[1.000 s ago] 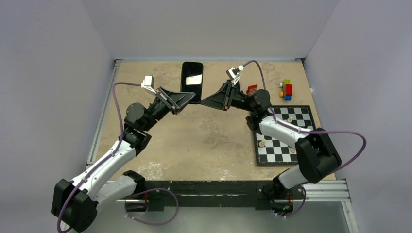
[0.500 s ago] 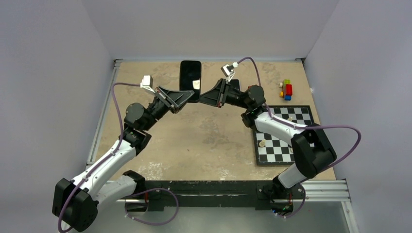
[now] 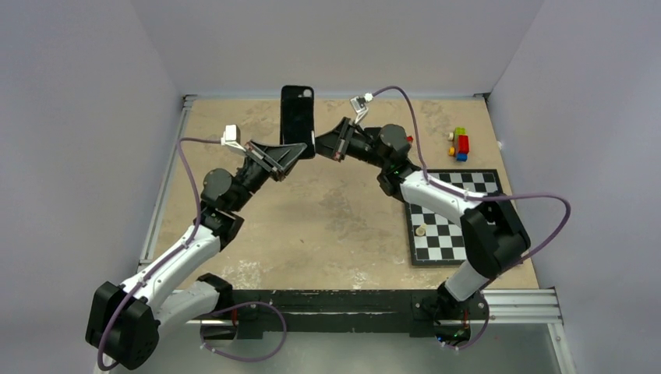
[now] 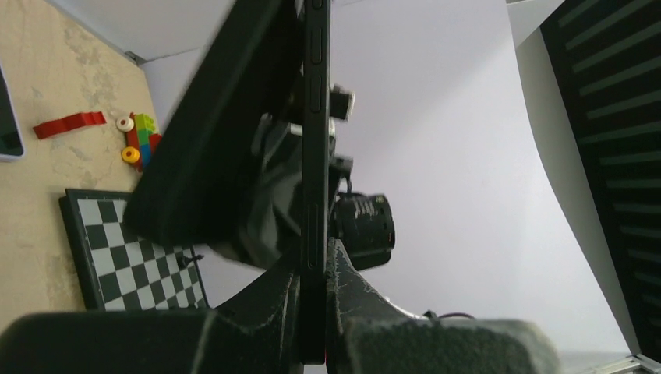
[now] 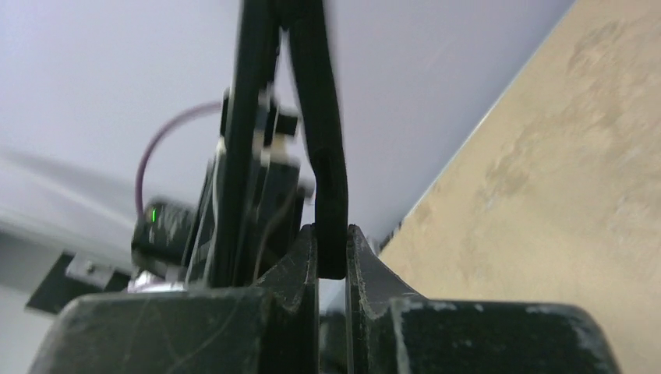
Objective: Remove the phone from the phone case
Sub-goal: Remove the phone case from the phone, then place the phone at the center of the board.
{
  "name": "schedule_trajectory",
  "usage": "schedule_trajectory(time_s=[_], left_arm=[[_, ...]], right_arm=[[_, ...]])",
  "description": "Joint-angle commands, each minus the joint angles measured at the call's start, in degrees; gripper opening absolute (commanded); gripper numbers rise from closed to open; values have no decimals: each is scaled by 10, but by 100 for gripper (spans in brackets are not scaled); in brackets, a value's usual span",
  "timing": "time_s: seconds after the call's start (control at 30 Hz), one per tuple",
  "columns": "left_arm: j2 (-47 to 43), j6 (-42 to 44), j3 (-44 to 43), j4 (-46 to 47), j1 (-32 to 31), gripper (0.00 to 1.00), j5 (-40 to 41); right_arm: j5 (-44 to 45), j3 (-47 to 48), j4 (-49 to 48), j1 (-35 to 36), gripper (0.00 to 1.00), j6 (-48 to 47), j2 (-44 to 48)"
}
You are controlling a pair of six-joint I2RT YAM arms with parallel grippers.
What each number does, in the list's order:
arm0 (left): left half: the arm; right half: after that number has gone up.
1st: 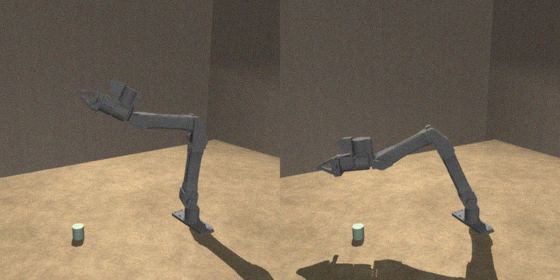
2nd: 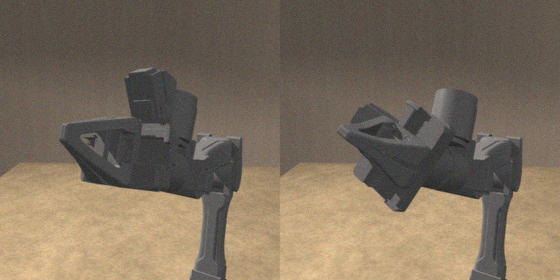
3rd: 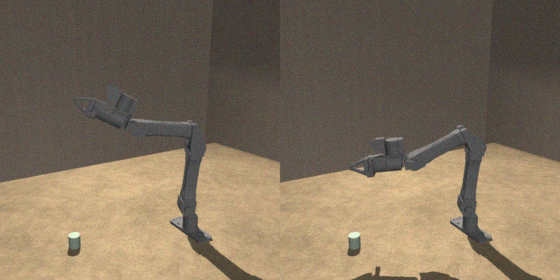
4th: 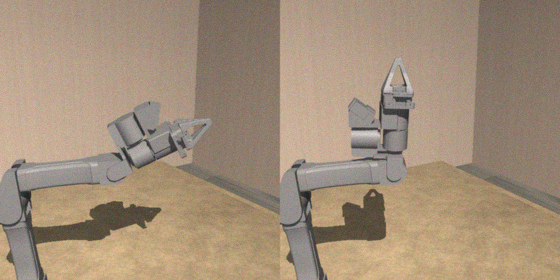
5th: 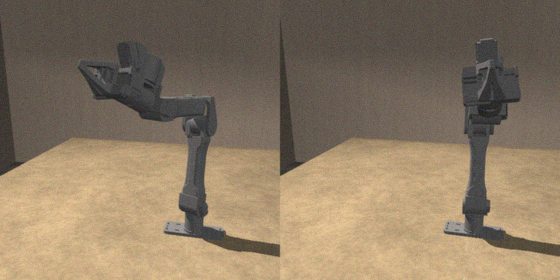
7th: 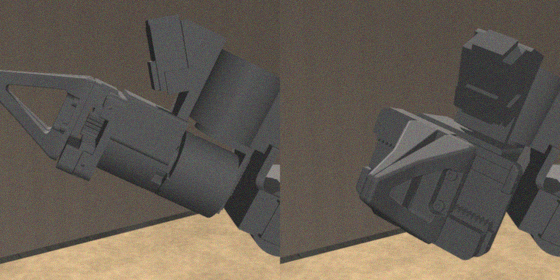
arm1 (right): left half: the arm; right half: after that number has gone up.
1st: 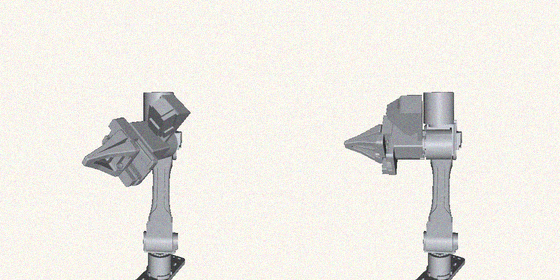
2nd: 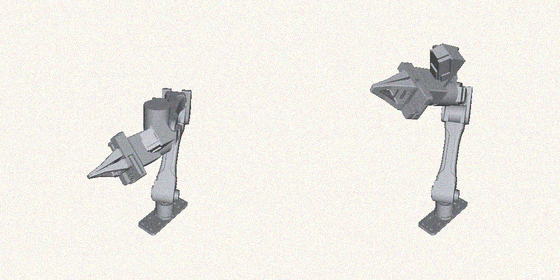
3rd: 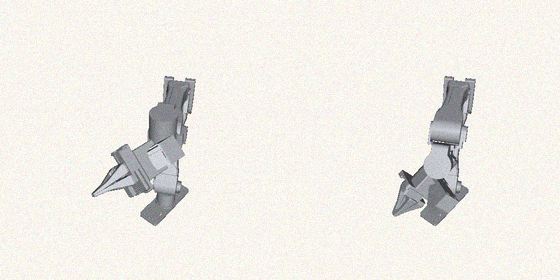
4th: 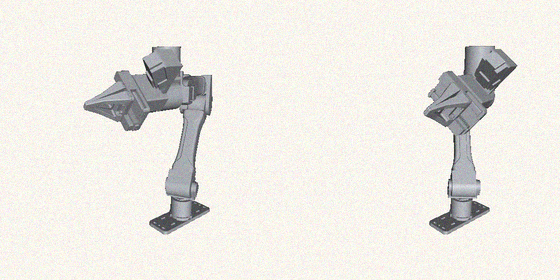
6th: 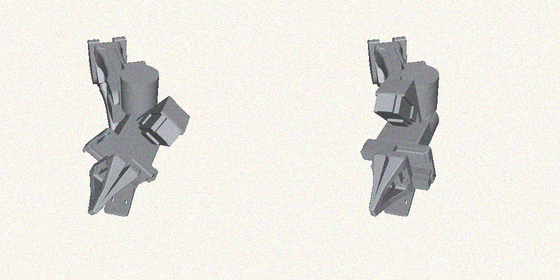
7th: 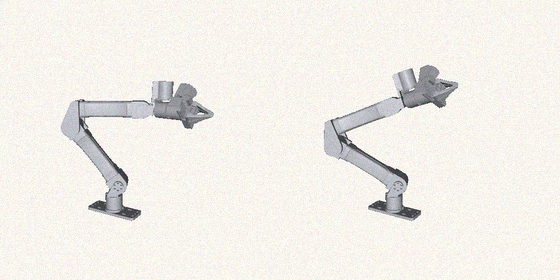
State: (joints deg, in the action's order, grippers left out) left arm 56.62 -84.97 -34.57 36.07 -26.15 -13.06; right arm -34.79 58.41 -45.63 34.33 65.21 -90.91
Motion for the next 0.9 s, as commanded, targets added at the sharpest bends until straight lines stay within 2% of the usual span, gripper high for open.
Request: schedule_trajectory(time_s=[0.0, 0.17, 0.2, 0.37, 0.57, 0.7, 0.73, 0.8, 0.87], left_arm=[[-13, -24, 31, 55, -13, 0, -57], [-30, -14, 45, 38, -13, 0, -56], [-35, -8, 49, 31, -13, 0, -55], [-39, 12, 60, -19, 13, 0, -66], [33, 85, 37, -75, 76, 0, -78], [143, 144, -39, -133, 91, 0, -47], [174, 137, -51, -127, 92, 0, -39], [248, 138, -75, -55, 94, 0, -52], [335, 143, -129, -46, 100, 0, -72]], right_arm=[[141, 114, -22, -29, 0, 8, -48], [108, 174, -33, -77, 0, 50, -121], [103, 185, -1, -90, 0, 26, -124], [122, 206, 301, -122, 0, -187, -93], [187, 33, 417, -132, 0, -314, 45], [166, -87, 414, -132, 0, -312, 160], [157, -109, 412, -131, 0, -307, 179], [132, -141, 420, -128, 0, -302, 208], [124, -169, 430, -128, 0, -302, 237]])
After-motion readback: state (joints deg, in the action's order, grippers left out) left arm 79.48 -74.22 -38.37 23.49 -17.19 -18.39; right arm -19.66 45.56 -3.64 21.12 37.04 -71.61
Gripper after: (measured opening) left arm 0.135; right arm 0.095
